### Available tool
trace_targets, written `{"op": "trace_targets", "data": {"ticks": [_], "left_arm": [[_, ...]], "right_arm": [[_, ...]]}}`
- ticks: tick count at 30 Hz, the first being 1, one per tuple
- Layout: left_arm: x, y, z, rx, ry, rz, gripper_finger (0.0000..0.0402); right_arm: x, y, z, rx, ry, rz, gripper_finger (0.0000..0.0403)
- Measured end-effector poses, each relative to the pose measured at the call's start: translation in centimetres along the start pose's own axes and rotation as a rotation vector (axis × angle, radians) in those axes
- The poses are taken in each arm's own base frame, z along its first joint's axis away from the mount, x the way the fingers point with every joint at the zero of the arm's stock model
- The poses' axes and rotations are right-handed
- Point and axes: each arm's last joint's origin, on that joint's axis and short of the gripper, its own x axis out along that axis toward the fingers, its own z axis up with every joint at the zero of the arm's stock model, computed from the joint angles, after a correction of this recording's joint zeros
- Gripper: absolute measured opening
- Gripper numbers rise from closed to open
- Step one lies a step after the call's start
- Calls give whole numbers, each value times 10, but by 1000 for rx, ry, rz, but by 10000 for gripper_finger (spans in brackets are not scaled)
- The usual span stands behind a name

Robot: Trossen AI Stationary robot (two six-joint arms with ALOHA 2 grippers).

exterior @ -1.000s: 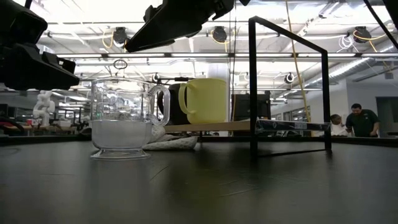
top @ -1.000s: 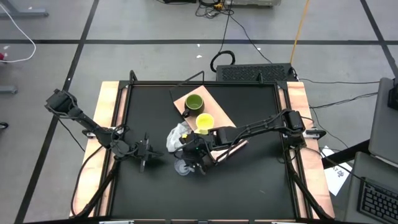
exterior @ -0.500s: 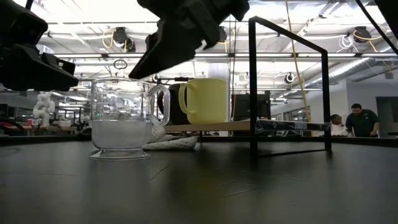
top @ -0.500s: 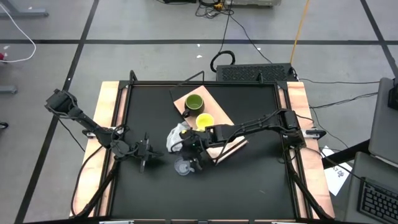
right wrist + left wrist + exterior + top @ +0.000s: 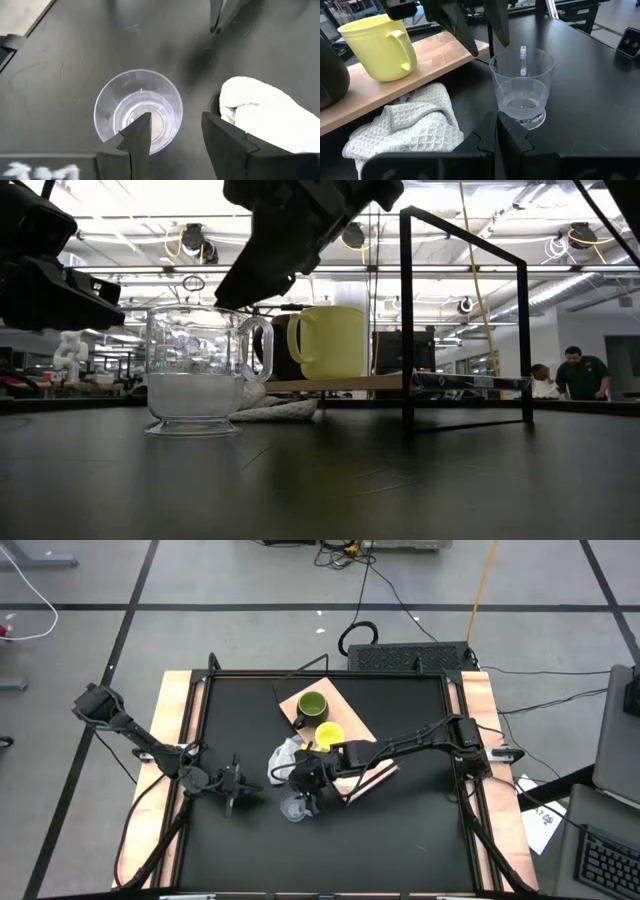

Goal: Stack small to large cups/mugs on shelf
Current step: Put the transparent mug on the shelf

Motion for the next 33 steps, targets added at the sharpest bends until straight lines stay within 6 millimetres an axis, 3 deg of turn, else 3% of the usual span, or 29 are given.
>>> {"op": "trace_targets", "data": {"ticks": [8,11,17,22,27,33], "left_arm": [[0,0,0,1,0,0,19],[0,0,0,0,0,0,19],[0,0,0,-19,1,-1,19],[0,0,0,-31,-4,-1,19],[0,0,4,-50,-34,-3,19],[0,0,9,-82,-86,-9,19]], "right_arm": [[-2,5,3,-38,-13,2,167],[-15,5,10,-63,-42,-26,167],[-76,21,36,-125,-168,-28,163],[-135,45,45,-171,-219,-2,113],[-162,66,30,-236,-229,-2,19],[-173,86,-6,-265,-309,13,5]]}}
